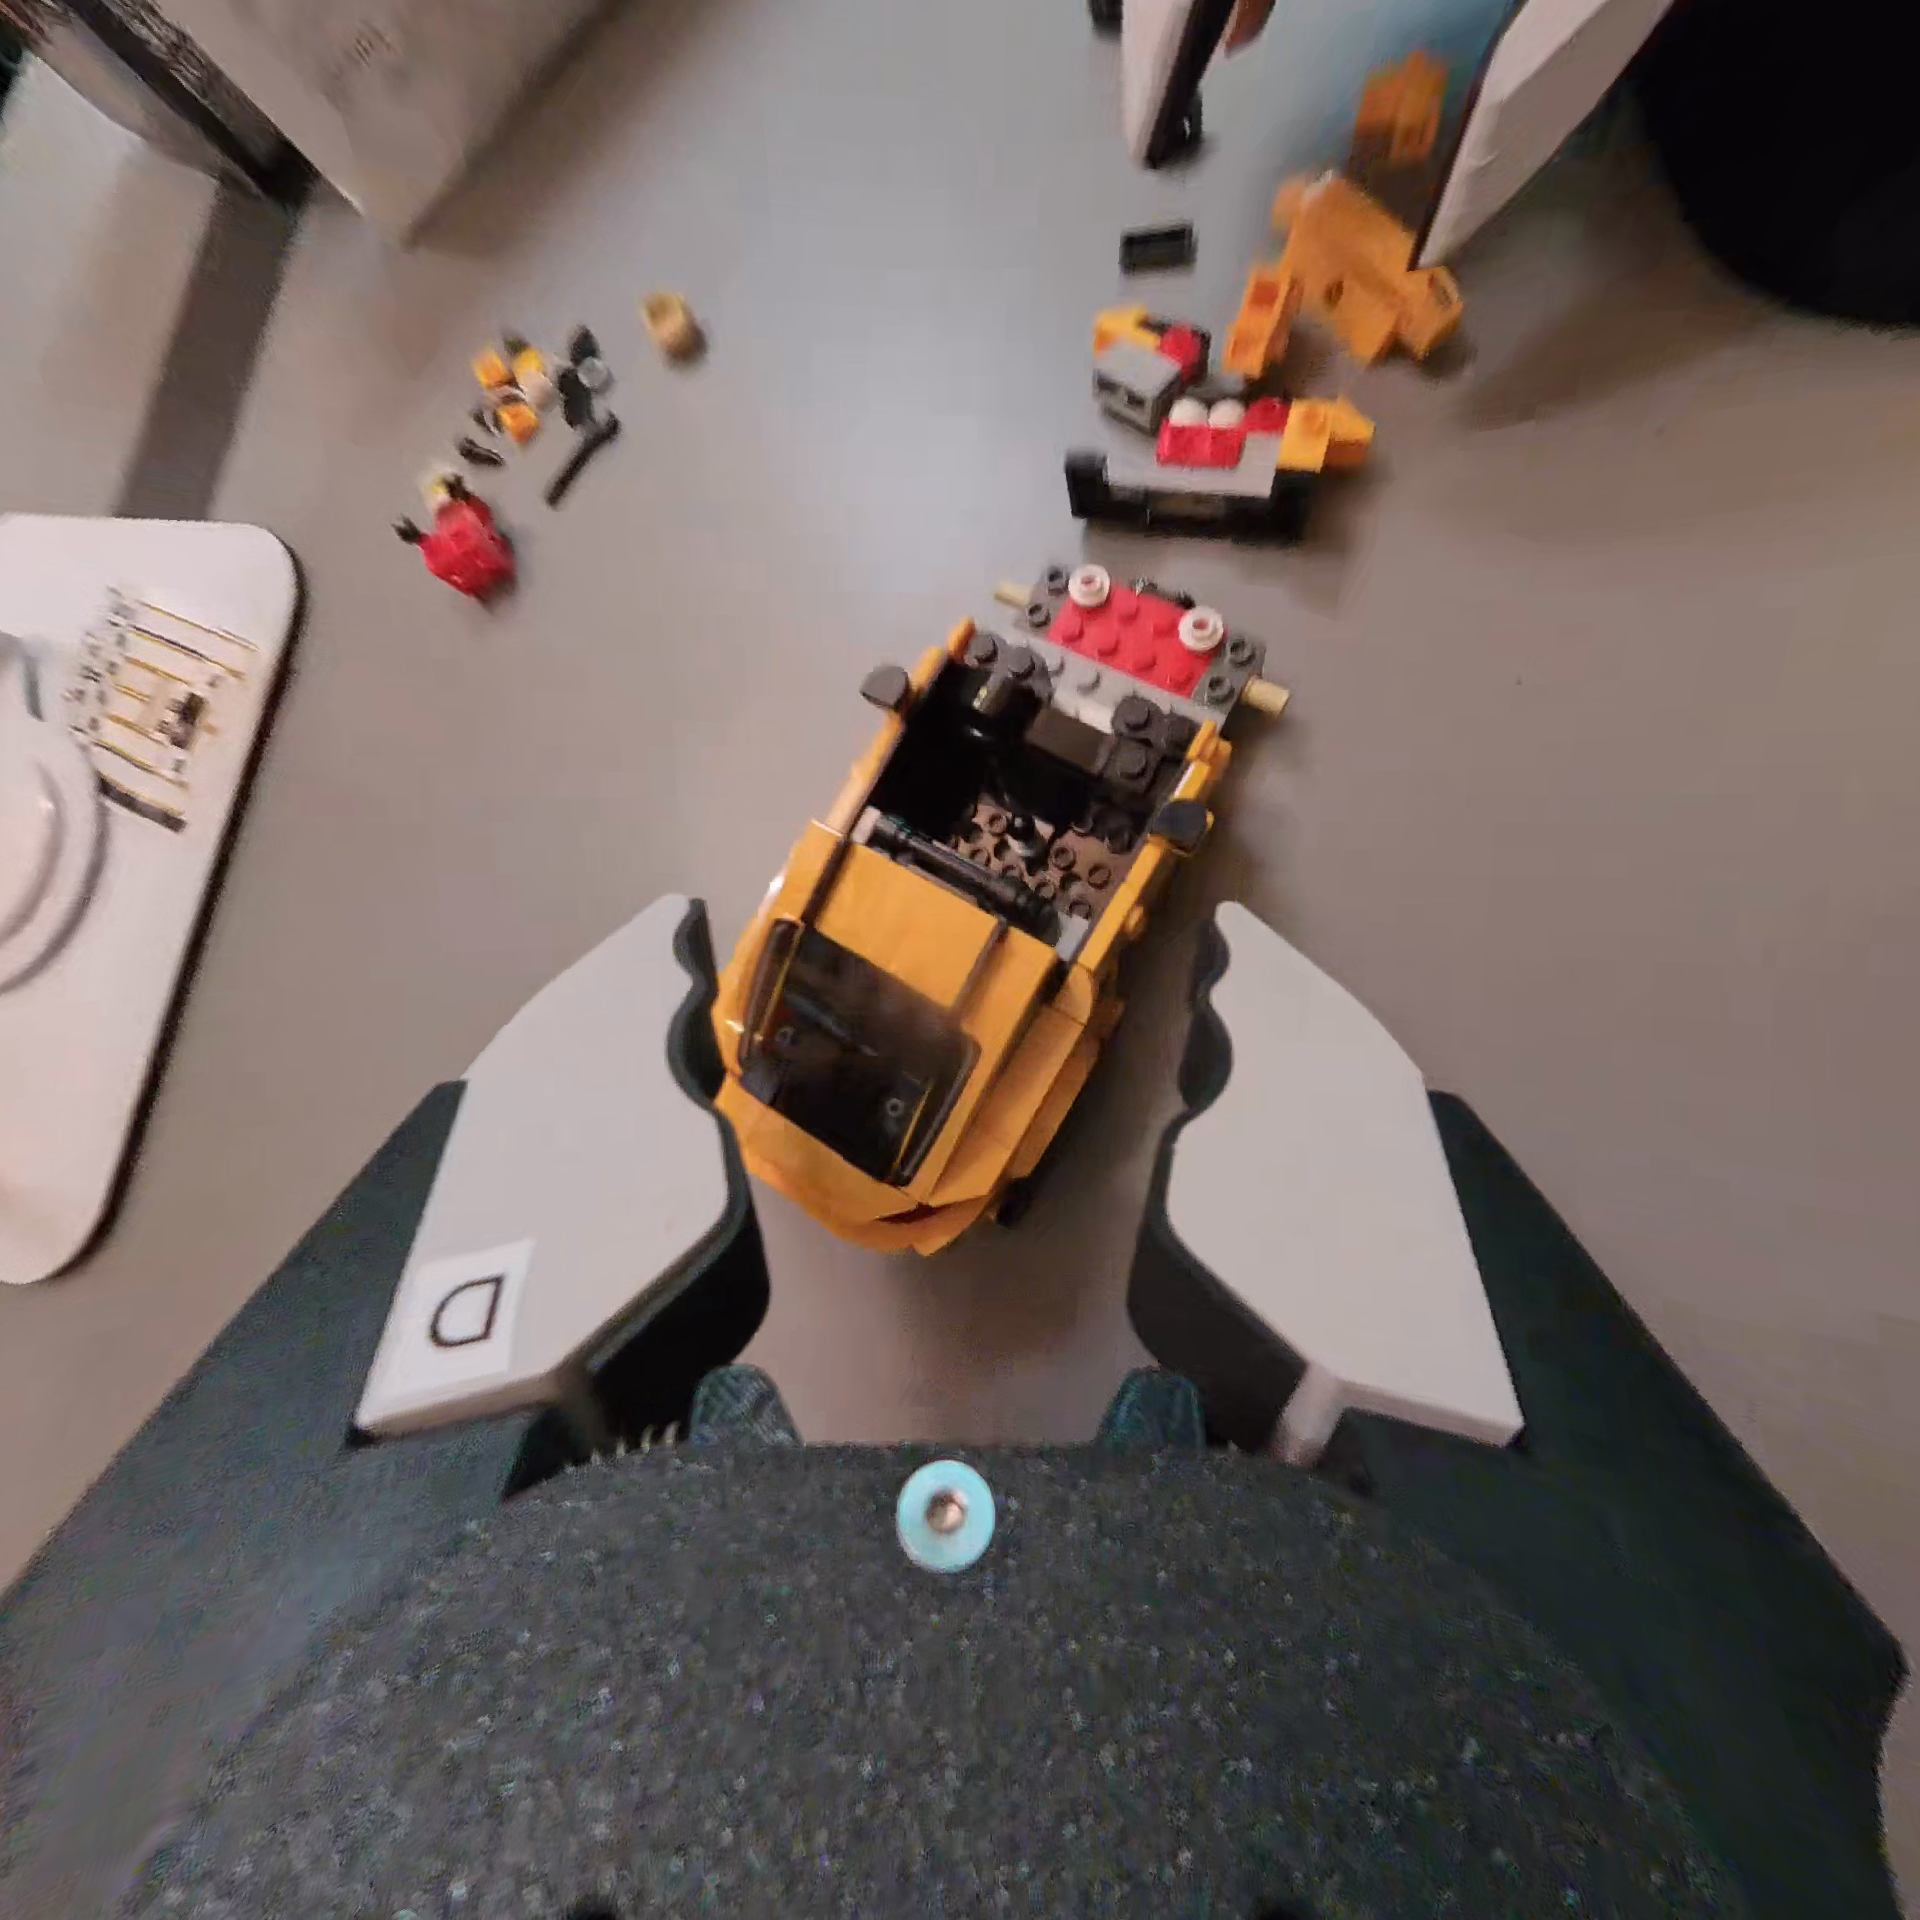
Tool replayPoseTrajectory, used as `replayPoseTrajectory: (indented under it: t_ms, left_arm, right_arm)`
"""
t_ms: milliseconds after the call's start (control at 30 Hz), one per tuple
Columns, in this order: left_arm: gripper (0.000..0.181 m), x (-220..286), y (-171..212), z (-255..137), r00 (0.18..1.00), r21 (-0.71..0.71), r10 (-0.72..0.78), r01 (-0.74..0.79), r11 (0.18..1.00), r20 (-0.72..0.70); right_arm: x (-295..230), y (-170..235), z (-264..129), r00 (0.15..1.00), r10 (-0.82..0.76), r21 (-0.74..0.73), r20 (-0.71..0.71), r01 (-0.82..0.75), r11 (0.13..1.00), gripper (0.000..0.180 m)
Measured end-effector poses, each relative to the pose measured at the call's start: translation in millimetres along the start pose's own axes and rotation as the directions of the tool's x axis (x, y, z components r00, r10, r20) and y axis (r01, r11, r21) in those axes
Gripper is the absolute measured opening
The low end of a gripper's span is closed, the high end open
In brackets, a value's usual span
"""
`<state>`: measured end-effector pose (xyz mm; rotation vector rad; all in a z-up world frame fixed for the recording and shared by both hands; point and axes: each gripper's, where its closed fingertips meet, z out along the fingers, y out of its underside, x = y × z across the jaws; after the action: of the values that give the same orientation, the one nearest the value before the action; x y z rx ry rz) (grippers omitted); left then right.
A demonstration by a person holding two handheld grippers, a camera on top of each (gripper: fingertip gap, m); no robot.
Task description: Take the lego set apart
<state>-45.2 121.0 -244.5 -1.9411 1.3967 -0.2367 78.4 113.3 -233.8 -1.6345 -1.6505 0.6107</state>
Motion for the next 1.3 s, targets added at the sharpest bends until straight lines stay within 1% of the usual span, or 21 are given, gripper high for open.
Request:
replayPoseTrajectory:
  t_ms: [33,100,133,200,300,433,533,633,733,833,867,967,1067,1167,1267,1300]
  left_arm:
    - [0.087,2.1,2.9,3.0,1.000,-0.016,0.013,-0.013,1.000,-0.003]
    - [0.083,-2.7,12.1,7.6,0.997,-0.073,0.067,-0.063,0.995,0.047]
    - [0.078,-5.4,11.3,7.4,0.995,-0.065,0.072,-0.067,0.996,0.064]
    - [0.075,-8.7,13.1,7.3,0.996,-0.063,0.062,-0.058,0.996,0.069]
    - [0.074,-17.6,16.1,7.0,0.994,-0.039,0.057,-0.053,0.998,0.092]
    - [0.072,-42.7,23.2,3.9,0.981,-0.019,0.049,-0.046,0.999,0.190]
    - [0.069,-54.2,21.3,-4.4,0.976,0.039,0.011,-0.020,0.999,0.219]
    - [0.066,-55.6,11.8,-16.4,0.978,0.121,-0.052,0.028,0.992,0.203]
    - [0.052,-46.2,-5.3,-26.1,0.984,0.214,-0.084,0.048,0.976,0.159]
    - [0.040,-35.7,-24.6,-31.5,0.987,0.295,-0.114,0.077,0.952,0.112]
    - [0.035,-31.2,-30.0,-33.1,0.988,0.314,-0.126,0.093,0.945,0.087]
    - [0.027,-19.9,-46.2,-39.2,0.988,0.381,-0.150,0.129,0.915,0.024]
    - [0.024,-12.4,-53.0,-40.3,0.990,0.401,-0.142,0.131,0.907,-0.002]
    - [0.022,-4.1,-53.3,-34.3,0.993,0.390,-0.118,0.116,0.914,-0.019]
    - [0.024,10.5,-58.7,-27.9,0.993,0.390,-0.097,0.114,0.914,-0.062]
    - [0.025,17.4,-61.6,-25.4,0.993,0.391,-0.084,0.109,0.914,-0.080]
  right_arm:
    - [-2.8,1.1,2.7,1.000,-0.003,-0.008,0.008,0.004,1.000,0.048]
    - [-5.1,3.3,6.0,1.000,-0.005,-0.020,0.014,0.006,1.000,0.048]
    - [-5.4,3.9,7.0,1.000,-0.003,-0.022,0.015,0.004,1.000,0.048]
    - [-4.9,3.9,7.9,1.000,0.004,-0.017,0.017,-0.003,1.000,0.048]
    - [-4.7,5.0,7.1,1.000,0.013,-0.015,0.027,-0.013,1.000,0.048]
    - [-3.2,8.3,2.1,0.999,0.023,-0.021,0.039,-0.022,1.000,0.045]
    - [-1.6,13.6,-1.2,0.998,0.030,-0.038,0.046,-0.028,0.999,0.043]
    - [-2.8,20.1,-4.7,0.996,0.047,-0.065,0.071,-0.042,0.997,0.042]
    - [-3.7,28.2,-12.4,0.993,0.064,-0.100,0.096,-0.055,0.993,0.042]
    - [-1.2,37.0,-18.2,0.996,0.044,-0.138,0.078,-0.032,0.990,0.041]
    - [-0.9,37.7,-18.0,0.997,0.036,-0.139,0.074,-0.025,0.990,0.039]
    - [-0.3,38.8,-12.1,0.998,0.013,-0.139,0.066,-0.004,0.990,0.035]
    - [-3.5,38.6,-5.8,0.997,-0.015,-0.131,0.074,0.025,0.991,0.026]
    - [-8.9,37.5,-4.9,0.995,-0.036,-0.133,0.097,0.049,0.990,0.017]
    - [-13.7,23.7,-8.0,0.992,-0.069,-0.070,0.106,0.077,0.995,0.008]
    - [-16.9,16.4,-9.1,0.990,-0.080,-0.038,0.113,0.085,0.996,0.008]
